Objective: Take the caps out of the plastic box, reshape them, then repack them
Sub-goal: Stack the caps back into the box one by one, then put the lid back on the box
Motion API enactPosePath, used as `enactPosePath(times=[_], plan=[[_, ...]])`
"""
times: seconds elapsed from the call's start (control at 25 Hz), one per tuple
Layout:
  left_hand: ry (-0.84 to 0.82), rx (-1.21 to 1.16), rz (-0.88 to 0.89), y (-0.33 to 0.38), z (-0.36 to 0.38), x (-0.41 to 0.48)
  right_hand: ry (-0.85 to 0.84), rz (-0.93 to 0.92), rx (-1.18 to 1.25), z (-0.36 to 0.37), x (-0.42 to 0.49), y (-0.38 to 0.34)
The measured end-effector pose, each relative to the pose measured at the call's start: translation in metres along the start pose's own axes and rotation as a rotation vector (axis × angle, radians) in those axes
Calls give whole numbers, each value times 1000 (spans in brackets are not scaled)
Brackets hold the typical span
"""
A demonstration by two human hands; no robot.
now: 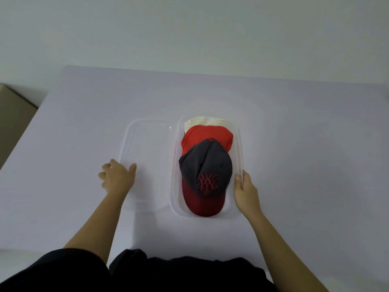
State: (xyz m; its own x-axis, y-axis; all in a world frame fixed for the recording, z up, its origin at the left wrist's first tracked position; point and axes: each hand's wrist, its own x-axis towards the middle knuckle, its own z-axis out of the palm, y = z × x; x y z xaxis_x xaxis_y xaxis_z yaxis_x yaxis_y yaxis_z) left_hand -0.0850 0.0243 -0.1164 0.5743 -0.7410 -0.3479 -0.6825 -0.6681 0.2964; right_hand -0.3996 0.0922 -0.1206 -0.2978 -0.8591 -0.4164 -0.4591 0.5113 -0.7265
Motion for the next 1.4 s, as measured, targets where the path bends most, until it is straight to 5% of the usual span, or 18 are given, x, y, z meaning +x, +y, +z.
enactPosePath(times=[0.08, 0.2, 0.4, 0.68, 0.84, 0.96, 1.08, 1.4], plan=[[-100, 85, -132, -17, 4, 0, 19, 1, -8, 7, 0, -3], [-83, -32, -87, -25, 0, 7, 53, -20, -20, 11, 0, -3], [-78, -665, 118, -31, -53, 14, 56, -23, -23, 12, -1, -1], [-10, -929, 368, 18, -138, -23, 291, -246, 184, -7, -16, -54], [-291, -1035, 351, 57, -97, -64, -161, -169, 668, -32, -24, -116], [-433, -946, 364, 66, -54, -90, -186, -141, 599, -45, -21, -114], [-353, -778, 386, 69, -22, -94, -18, -135, 307, -35, -17, -80], [-297, -441, 570, 79, 20, -86, 0, -112, 236, -16, 5, -48]])
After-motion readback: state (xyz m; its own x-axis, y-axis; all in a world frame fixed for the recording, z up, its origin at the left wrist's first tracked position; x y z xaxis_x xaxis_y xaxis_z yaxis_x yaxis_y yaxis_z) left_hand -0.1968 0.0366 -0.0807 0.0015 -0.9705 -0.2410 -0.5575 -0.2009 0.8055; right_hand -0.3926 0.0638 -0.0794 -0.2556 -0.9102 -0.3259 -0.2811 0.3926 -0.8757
